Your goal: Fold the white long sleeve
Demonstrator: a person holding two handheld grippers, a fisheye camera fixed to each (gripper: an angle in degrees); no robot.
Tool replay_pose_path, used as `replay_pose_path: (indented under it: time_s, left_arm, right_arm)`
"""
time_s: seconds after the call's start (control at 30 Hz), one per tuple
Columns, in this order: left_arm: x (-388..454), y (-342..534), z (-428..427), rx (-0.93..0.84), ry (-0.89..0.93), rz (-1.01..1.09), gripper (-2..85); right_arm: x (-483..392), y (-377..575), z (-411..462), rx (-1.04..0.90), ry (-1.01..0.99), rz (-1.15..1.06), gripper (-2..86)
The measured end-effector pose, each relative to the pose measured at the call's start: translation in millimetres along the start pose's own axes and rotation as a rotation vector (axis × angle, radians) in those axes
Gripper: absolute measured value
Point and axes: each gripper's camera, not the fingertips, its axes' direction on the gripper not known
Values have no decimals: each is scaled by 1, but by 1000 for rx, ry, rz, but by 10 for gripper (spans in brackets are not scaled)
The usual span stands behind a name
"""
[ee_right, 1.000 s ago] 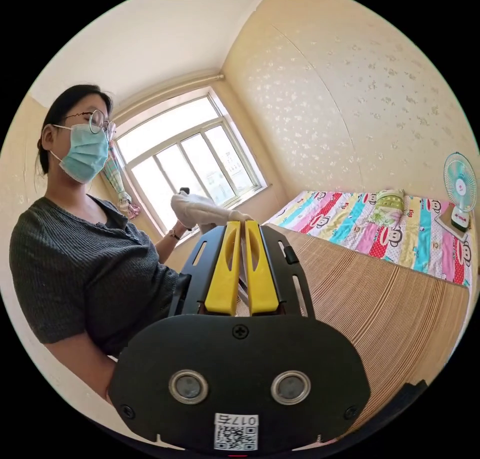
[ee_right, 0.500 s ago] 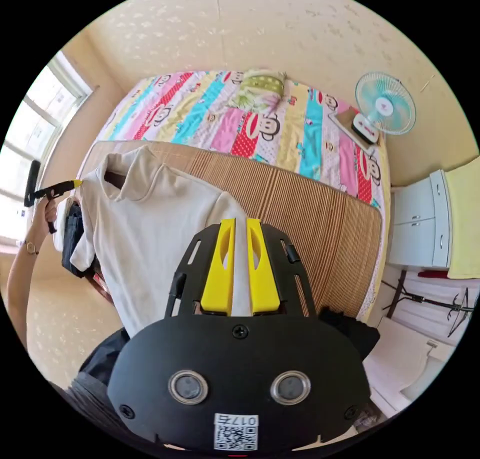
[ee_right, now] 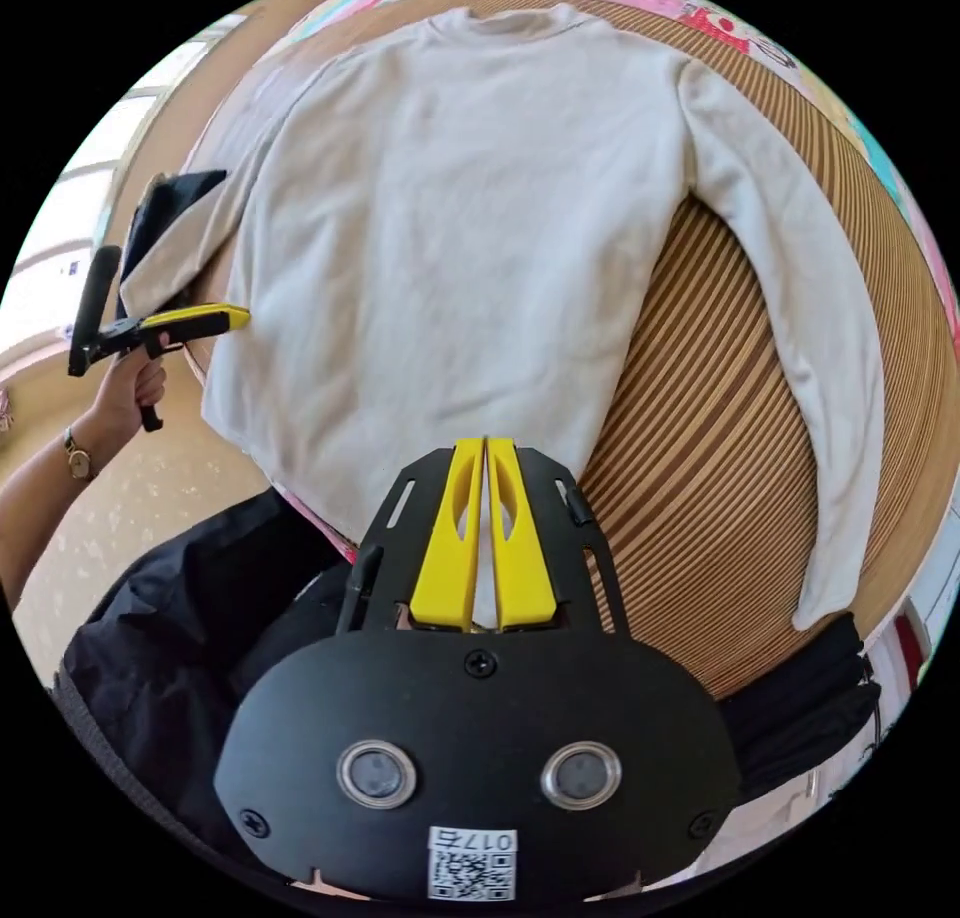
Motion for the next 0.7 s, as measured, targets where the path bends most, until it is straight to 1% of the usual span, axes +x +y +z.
replay_pose_path:
  time_s: [0.03,0.07,0.13,0.2,0.23,0.27,0.3,0.33,0.37,0.4,0.43,0.47,0.5,0.57,0.67,0.7]
  left_arm:
    - [-1,15,10,-28,-8,-19,15]
    - [-1,29,6,4,29,-20,6]
    - [-5,41,-3,-25,77,-75,-2]
    - [-12,52,-20,-56,80,-139,-3]
    - [-22,63,-42,-13,65,-185,-2]
    - [-41,76,-69,60,87,-264,1]
    - [-54,83,-84,101,118,-317,5]
    - [-88,100,-114,197,203,-442,14]
    - [-123,120,-145,304,280,-569,40]
    - [-140,131,-161,360,296,-631,53]
    - [-170,154,-196,462,267,-742,81]
    - [-192,172,-230,541,187,-807,97]
    - [-200,177,-245,565,150,-817,100]
    - [-233,177,-289,559,51,-779,105]
    - [-253,162,-322,521,-81,-689,107]
    - [-255,158,-325,510,-99,-672,107]
  right_arm:
    - [1,15,7,48,15,-1,8]
    - [3,22,8,62,19,12,8]
    - [19,38,15,21,-35,86,7]
    - [34,44,16,-19,-112,154,6]
    - [45,51,14,-14,-169,197,6]
    - [50,55,12,-3,-203,216,6]
    - [61,64,9,25,-283,250,5]
    - [72,74,6,51,-363,289,5]
    - [77,79,5,63,-399,312,5]
    - [86,90,3,85,-461,358,4]
    - [92,101,0,110,-506,396,4]
    - [95,107,-2,122,-523,412,4]
    - [97,118,-4,140,-546,437,4]
    - [97,133,-6,147,-559,462,4]
    - [89,150,-4,134,-555,470,5]
    - [85,154,-2,121,-548,466,5]
